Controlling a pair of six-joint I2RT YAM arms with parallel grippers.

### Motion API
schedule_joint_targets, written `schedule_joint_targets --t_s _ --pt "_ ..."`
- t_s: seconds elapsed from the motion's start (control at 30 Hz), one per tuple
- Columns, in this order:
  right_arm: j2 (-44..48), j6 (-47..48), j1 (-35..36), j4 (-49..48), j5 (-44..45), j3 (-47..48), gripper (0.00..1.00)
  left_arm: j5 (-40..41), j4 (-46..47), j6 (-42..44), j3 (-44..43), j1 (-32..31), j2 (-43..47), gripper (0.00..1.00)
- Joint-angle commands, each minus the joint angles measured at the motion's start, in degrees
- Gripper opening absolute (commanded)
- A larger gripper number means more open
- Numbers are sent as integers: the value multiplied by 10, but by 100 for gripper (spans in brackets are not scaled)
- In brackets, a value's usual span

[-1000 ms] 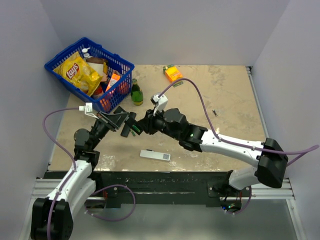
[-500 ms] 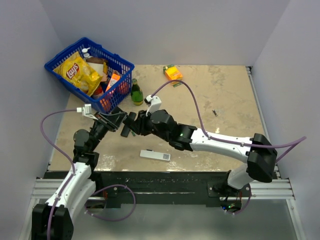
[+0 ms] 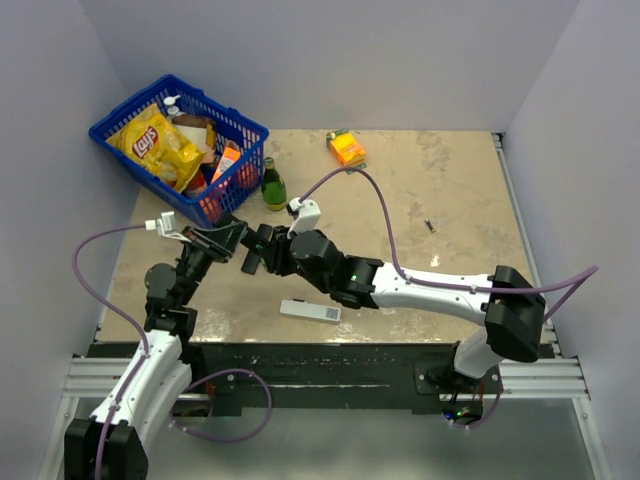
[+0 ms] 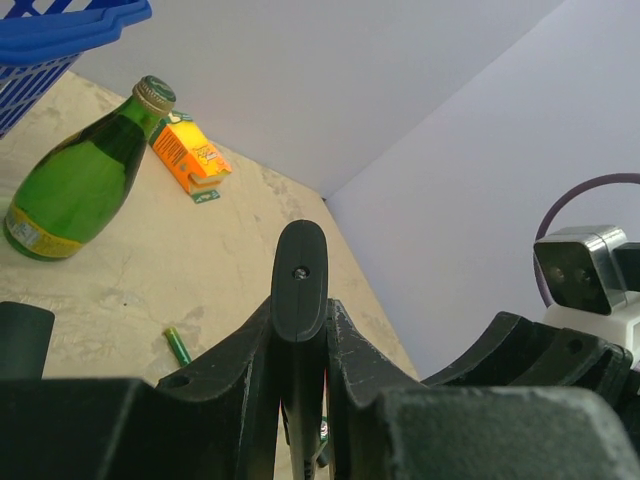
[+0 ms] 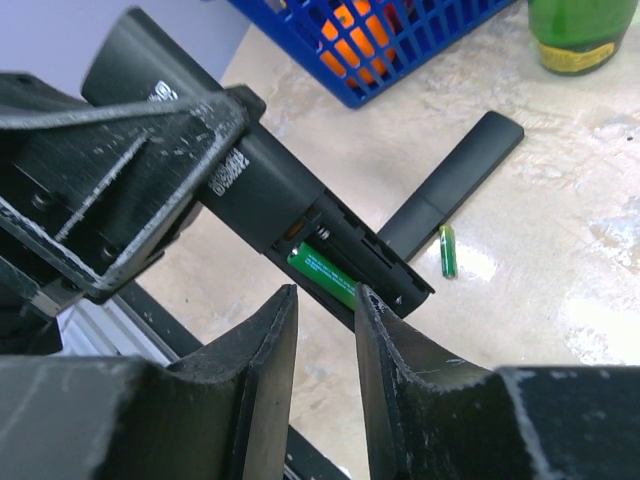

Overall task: Load the batteries into the remote control
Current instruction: Adjust the battery in the remote control.

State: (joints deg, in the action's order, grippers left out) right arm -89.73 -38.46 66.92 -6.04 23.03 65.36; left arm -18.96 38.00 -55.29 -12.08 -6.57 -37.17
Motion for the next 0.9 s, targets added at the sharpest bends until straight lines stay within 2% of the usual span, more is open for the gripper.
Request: schedule_joint_targets --t_s 0.0,0.87 --pt "18 -10 5 -50 46 3 34 18 27 11 5 -4 5 0" --pt "-32 -30 11 -54 51 42 31 24 25 15 3 -10 13 0"
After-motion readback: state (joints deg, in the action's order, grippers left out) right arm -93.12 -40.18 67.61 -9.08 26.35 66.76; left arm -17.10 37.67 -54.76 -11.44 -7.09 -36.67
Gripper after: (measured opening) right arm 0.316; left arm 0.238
